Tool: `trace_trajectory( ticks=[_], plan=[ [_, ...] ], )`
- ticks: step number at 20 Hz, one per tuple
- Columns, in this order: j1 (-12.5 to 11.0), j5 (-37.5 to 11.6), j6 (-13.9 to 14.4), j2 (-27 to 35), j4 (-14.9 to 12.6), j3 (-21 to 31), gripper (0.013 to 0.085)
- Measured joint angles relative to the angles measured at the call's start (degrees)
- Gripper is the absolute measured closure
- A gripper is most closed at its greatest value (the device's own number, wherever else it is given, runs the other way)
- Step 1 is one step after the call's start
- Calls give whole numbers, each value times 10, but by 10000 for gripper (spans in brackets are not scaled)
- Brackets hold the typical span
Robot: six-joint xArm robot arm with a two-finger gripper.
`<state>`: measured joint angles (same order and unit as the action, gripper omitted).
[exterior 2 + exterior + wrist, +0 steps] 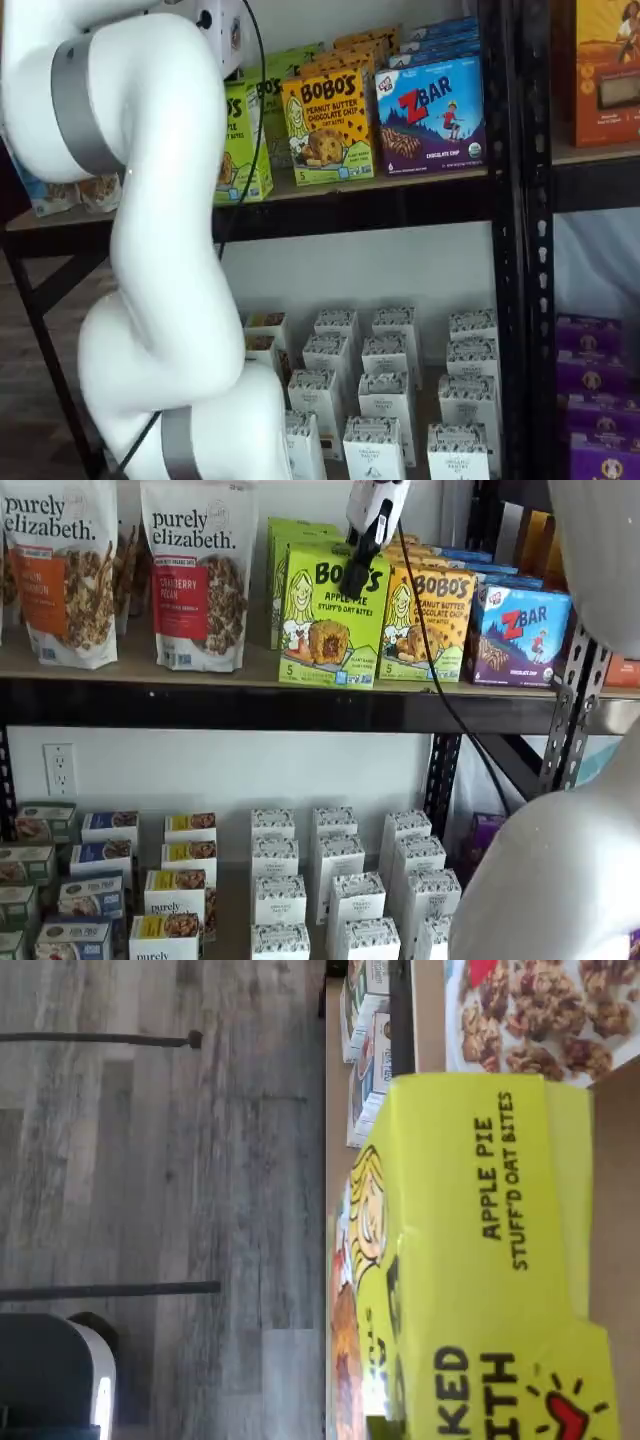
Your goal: Pick the green box on the top shelf, the fourth from the left
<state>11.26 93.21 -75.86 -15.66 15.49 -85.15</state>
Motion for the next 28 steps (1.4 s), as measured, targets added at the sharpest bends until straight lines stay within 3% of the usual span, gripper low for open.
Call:
trace_trajectory(
  ticks=[10,28],
  plan=[
    [0,5,-1,-34,-2,40,690],
    [-44,7,-47,-89,-2,105,690]
  ],
)
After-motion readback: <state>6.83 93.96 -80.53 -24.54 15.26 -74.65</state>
